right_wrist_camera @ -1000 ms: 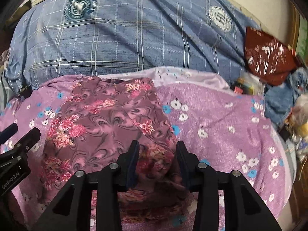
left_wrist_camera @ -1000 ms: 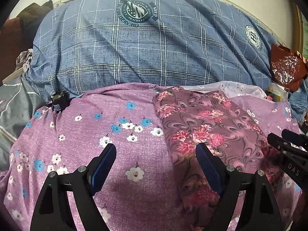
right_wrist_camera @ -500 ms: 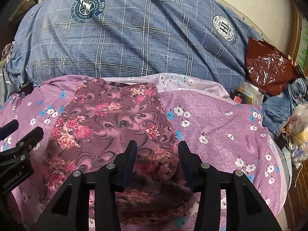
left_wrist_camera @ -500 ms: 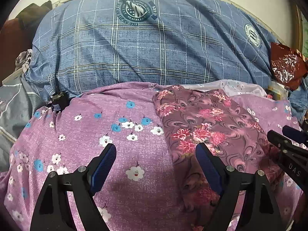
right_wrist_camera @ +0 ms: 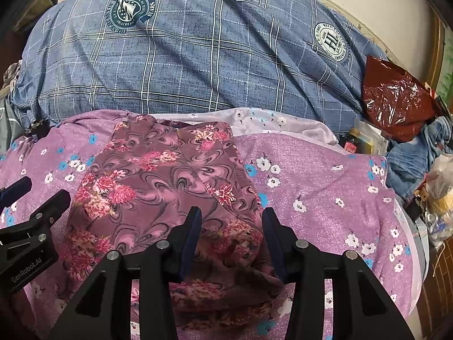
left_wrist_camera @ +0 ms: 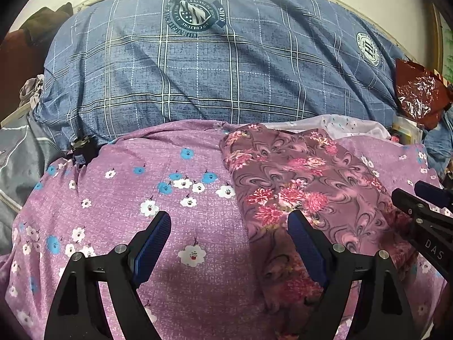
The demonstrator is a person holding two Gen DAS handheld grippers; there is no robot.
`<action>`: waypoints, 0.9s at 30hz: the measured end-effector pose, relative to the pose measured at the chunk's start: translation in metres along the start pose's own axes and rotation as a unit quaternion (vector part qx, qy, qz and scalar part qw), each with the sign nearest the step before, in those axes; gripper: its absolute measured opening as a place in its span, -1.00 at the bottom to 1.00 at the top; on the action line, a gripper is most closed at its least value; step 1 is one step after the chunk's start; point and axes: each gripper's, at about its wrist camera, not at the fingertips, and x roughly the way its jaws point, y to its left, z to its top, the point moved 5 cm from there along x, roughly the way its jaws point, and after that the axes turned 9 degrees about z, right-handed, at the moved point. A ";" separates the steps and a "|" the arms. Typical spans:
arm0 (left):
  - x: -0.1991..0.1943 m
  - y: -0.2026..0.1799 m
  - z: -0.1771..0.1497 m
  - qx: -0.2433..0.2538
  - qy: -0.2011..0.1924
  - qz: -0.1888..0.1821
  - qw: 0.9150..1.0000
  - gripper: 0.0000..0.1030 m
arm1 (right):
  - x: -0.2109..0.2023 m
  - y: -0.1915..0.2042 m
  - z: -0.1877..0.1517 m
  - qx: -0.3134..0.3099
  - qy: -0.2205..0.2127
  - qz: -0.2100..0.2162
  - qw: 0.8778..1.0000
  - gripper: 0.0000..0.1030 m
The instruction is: Fold small clothes
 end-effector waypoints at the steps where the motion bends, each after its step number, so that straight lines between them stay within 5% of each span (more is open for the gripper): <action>1: 0.000 -0.001 0.000 0.001 0.000 0.000 1.000 0.65 | 0.000 0.000 0.000 0.000 0.000 0.000 1.000 -0.11; 24: 0.013 -0.021 -0.004 0.032 0.018 -0.007 0.999 0.65 | 0.013 -0.015 -0.012 0.016 0.033 0.000 0.999 -0.11; 27: 0.019 -0.014 0.003 0.014 0.028 -0.019 0.999 0.65 | 0.017 -0.024 -0.012 0.040 0.041 0.051 0.997 -0.08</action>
